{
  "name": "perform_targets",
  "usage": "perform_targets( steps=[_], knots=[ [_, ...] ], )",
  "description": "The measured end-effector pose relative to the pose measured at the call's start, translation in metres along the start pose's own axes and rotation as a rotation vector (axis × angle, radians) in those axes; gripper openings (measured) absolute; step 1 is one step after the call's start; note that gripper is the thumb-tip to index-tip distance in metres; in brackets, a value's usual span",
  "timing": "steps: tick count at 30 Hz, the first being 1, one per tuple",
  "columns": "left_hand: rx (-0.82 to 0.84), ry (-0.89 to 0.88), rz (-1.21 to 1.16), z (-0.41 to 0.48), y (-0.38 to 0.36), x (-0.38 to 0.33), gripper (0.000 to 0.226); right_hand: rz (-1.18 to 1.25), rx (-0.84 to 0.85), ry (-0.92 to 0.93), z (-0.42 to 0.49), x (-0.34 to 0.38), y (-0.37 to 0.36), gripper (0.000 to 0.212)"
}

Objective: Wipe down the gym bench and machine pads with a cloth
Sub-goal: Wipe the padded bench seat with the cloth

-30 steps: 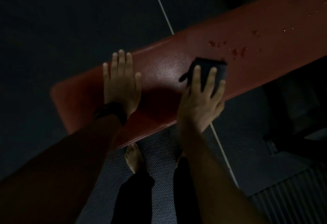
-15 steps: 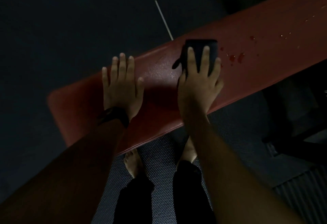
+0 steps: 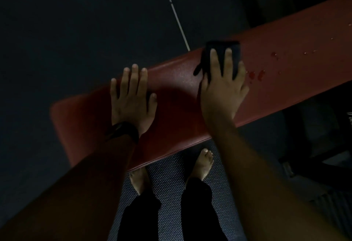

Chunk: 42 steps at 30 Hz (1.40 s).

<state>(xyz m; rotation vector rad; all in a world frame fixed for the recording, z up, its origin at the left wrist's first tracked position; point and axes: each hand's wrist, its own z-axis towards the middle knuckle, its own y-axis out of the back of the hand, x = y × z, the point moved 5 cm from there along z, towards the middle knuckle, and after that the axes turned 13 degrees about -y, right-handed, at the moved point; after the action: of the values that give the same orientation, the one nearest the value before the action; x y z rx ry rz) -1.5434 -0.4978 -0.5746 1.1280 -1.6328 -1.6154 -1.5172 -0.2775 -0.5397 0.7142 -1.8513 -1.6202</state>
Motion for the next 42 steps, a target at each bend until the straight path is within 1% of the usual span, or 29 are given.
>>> perform_targets(
  steps=[1,3,5,8,9,10,11,12,15,17,18,19,20,22,24,25,26,27,28,29,31,32,33,34,36,38,40,41,42],
  knots=[
    [0.001,0.0,0.004,0.001,0.0,0.0,0.069,-0.008,-0.013,-0.034,-0.017,0.0,-0.002,0.066],
    [0.001,-0.002,0.004,0.001,0.0,-0.001,0.07,-0.021,-0.017,0.025,-0.054,0.01,-0.008,0.066],
    [-0.004,0.002,0.0,0.0,0.0,0.0,0.07,-0.026,-0.035,0.237,-0.074,0.024,-0.016,0.061],
    [-0.002,0.01,-0.001,0.001,-0.001,-0.001,0.07,-0.045,-0.059,0.597,-0.039,0.043,-0.017,0.055],
    [-0.002,0.014,-0.005,0.001,-0.001,0.0,0.071,-0.087,-0.069,0.669,-0.02,0.046,-0.016,0.055],
    [-0.004,0.018,-0.007,0.001,-0.002,0.0,0.071,-0.118,-0.054,0.69,-0.001,0.045,-0.014,0.058],
    [-0.005,0.021,-0.011,0.001,-0.001,0.0,0.071,-0.128,-0.032,0.641,0.016,0.039,-0.011,0.06],
    [-0.008,0.02,-0.012,0.001,-0.001,0.0,0.071,-0.115,-0.012,0.532,0.031,0.029,-0.006,0.062],
    [-0.006,0.018,-0.012,0.002,0.0,0.001,0.071,-0.012,-0.009,0.122,0.029,-0.003,0.002,0.065],
    [-0.008,0.019,-0.012,0.002,0.001,0.001,0.071,0.004,-0.029,-0.001,-0.01,-0.011,0.0,0.067],
    [-0.01,0.015,-0.011,0.002,0.001,0.001,0.071,0.019,-0.025,0.003,-0.034,-0.011,-0.003,0.066],
    [-0.01,0.01,-0.011,0.002,0.001,0.001,0.071,0.029,-0.028,0.048,-0.057,-0.008,-0.007,0.064],
    [-0.012,0.004,-0.011,0.001,0.001,0.0,0.071,0.022,-0.036,0.133,-0.076,-0.004,-0.011,0.062],
    [-0.008,0.003,-0.007,0.001,0.001,0.0,0.071,0.004,-0.043,0.39,-0.09,0.007,-0.018,0.059],
    [0.009,0.004,0.016,0.001,0.001,-0.002,0.07,-0.046,-0.052,0.672,-0.07,0.016,-0.018,0.056],
    [0.015,0.012,0.028,-0.001,0.001,-0.003,0.07,-0.09,-0.084,0.781,-0.054,0.017,-0.017,0.056],
    [0.019,0.012,0.035,0.004,0.002,-0.003,0.069,-0.144,-0.089,0.831,-0.033,0.018,-0.014,0.057],
    [0.023,0.006,0.038,0.001,0.002,-0.005,0.067,-0.168,-0.078,0.797,-0.018,0.009,-0.011,0.059],
    [0.025,0.007,0.041,0.003,0.003,-0.004,0.066,-0.161,-0.056,0.688,-0.001,0.001,-0.007,0.061],
    [0.025,0.003,0.041,0.004,0.004,-0.004,0.064,-0.12,-0.043,0.523,0.009,-0.011,-0.003,0.062],
    [0.033,-0.006,0.036,0.005,0.004,-0.008,0.064,-0.019,-0.076,0.16,0.002,-0.037,0.0,0.064],
    [0.037,0.003,0.021,0.005,0.004,-0.009,0.065,0.006,-0.101,0.048,-0.014,-0.043,-0.001,0.065],
    [0.038,0.024,-0.002,0.006,0.005,-0.012,0.067,0.021,-0.125,-0.002,-0.033,-0.043,-0.004,0.064],
    [0.037,0.045,-0.024,0.007,0.005,-0.016,0.069,0.038,-0.132,0.001,-0.054,-0.039,-0.007,0.063],
    [0.04,0.079,-0.056,0.01,0.003,-0.026,0.072,0.075,-0.121,0.093,-0.087,-0.026,-0.012,0.056],
    [0.034,0.1,-0.073,0.012,0.002,-0.036,0.071,0.073,-0.077,0.326,-0.099,-0.013,-0.016,0.053],
    [0.039,0.089,-0.063,0.014,-0.001,-0.045,0.066,0.025,-0.069,0.621,-0.077,-0.007,-0.015,0.054],
    [0.04,0.086,-0.056,0.015,-0.003,-0.049,0.064,-0.018,-0.101,0.725,-0.058,-0.008,-0.012,0.056],
    [0.037,0.09,-0.055,0.016,-0.003,-0.052,0.063,-0.06,-0.116,0.762,-0.036,-0.013,-0.01,0.058]
  ],
)
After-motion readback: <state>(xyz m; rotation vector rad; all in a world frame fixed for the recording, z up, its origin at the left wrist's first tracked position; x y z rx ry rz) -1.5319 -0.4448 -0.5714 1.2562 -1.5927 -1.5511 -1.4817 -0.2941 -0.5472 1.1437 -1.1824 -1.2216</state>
